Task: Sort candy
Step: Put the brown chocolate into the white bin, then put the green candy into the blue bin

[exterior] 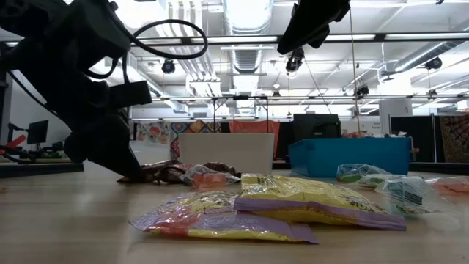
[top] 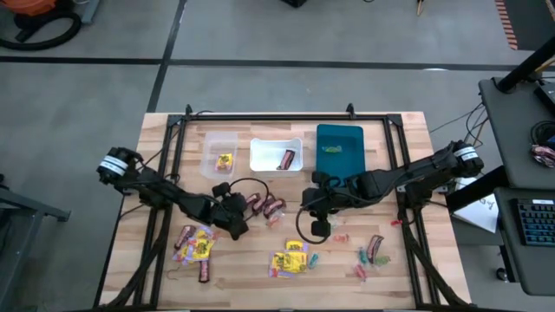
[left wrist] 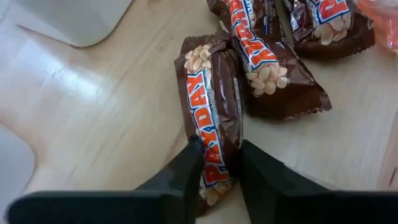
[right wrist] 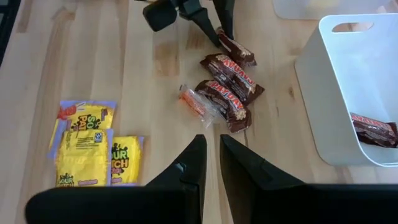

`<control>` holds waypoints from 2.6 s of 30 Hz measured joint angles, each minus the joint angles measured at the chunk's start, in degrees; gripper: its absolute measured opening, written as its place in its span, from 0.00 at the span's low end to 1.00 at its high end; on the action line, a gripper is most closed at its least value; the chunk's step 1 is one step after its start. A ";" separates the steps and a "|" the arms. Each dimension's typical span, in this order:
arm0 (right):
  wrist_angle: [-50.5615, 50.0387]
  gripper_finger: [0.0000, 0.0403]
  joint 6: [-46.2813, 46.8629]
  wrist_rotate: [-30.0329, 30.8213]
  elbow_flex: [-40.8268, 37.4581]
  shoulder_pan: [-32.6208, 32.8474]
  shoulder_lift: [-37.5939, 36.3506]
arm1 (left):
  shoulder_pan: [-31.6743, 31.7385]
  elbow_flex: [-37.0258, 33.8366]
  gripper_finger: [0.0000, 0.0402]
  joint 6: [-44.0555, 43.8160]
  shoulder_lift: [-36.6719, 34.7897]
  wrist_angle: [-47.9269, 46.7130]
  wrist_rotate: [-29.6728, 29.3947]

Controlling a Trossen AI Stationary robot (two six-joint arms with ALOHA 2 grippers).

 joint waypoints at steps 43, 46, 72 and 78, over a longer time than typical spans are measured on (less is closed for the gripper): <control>-10.52 0.10 0.20 2.92 -0.11 6.56 0.00 | 34.27 22.73 0.01 48.84 -3.02 -13.64 20.88; -10.51 0.10 0.22 2.93 -0.13 6.58 0.00 | 34.20 24.80 0.01 48.17 -0.93 -15.92 20.90; -20.72 0.10 33.40 -0.45 -0.79 6.71 -0.07 | 31.13 25.99 0.27 38.94 -5.96 -16.48 20.36; -20.63 0.10 37.99 -4.00 -3.34 7.42 -0.07 | 23.15 25.99 0.23 32.95 -9.60 -15.06 17.78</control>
